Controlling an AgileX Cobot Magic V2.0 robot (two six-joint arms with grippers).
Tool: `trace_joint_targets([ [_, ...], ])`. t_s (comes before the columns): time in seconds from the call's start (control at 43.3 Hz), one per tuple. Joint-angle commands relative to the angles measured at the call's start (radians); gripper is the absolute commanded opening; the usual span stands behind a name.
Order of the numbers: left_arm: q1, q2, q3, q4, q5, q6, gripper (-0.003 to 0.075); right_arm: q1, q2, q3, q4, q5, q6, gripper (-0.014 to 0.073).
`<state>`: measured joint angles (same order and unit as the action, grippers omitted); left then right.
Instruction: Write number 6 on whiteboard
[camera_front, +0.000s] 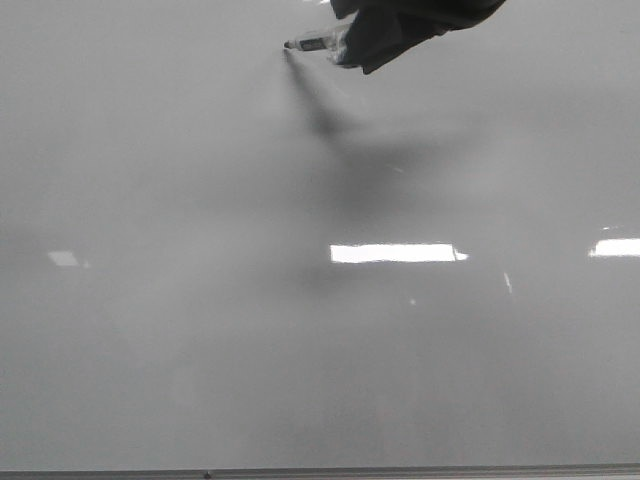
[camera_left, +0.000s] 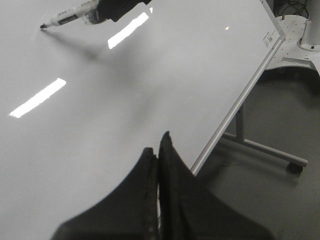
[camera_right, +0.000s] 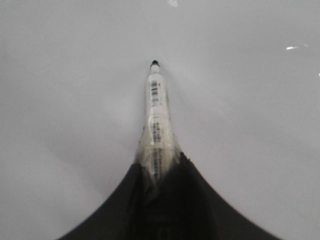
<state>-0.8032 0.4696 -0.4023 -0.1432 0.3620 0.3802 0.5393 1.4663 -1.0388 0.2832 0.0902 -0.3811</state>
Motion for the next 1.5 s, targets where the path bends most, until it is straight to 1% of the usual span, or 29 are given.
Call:
trace_joint_targets([
  [0.0, 0.002, 0.002, -0.028, -0.016, -0.080, -0.012, -0.0020, -0.008, -0.016, -0.049, 0.007, -0.060, 0.000, -0.0068],
  [0.139, 0.002, 0.002, -0.028, -0.016, -0.080, -0.012, -0.0020, -0.005, 0.017, -0.050, 0.007, -0.019, -0.001, -0.0068],
  [0.37, 0.002, 0.002, -0.028, -0.016, -0.080, -0.012, -0.0020, 0.057, 0.098, -0.050, -0.015, 0.095, -0.025, -0.0068],
  [0.485, 0.002, 0.002, -0.028, -0.016, -0.080, -0.012, -0.0020, 0.060, 0.126, -0.046, -0.015, 0.146, -0.025, -0.0063],
  [0.739, 0.002, 0.002, -0.026, -0.016, -0.076, -0.012, -0.0020, 0.002, 0.081, 0.003, -0.015, 0.152, -0.024, -0.0059],
  [0.855, 0.002, 0.002, -0.026, -0.016, -0.076, -0.012, -0.0020, -0.038, 0.045, 0.004, -0.016, 0.138, -0.025, -0.0059],
  [0.97, 0.002, 0.002, -0.026, -0.016, -0.076, -0.012, -0.0020, -0.044, 0.045, -0.013, -0.041, 0.125, -0.025, -0.0059],
  [1.178, 0.002, 0.002, -0.026, -0.016, -0.076, -0.012, -0.0020, 0.007, 0.115, -0.085, -0.055, 0.135, -0.025, -0.0059],
  [1.316, 0.002, 0.002, -0.026, -0.016, -0.076, -0.012, -0.0020, 0.059, 0.159, -0.133, -0.091, 0.191, -0.025, -0.0059],
  [1.386, 0.002, 0.002, -0.026, -0.016, -0.076, -0.012, -0.0020, 0.078, 0.140, -0.128, -0.110, 0.208, -0.025, -0.0059],
  [1.478, 0.002, 0.002, -0.026, -0.016, -0.076, -0.012, -0.0020, 0.092, 0.034, -0.085, -0.114, 0.206, -0.025, -0.0059],
])
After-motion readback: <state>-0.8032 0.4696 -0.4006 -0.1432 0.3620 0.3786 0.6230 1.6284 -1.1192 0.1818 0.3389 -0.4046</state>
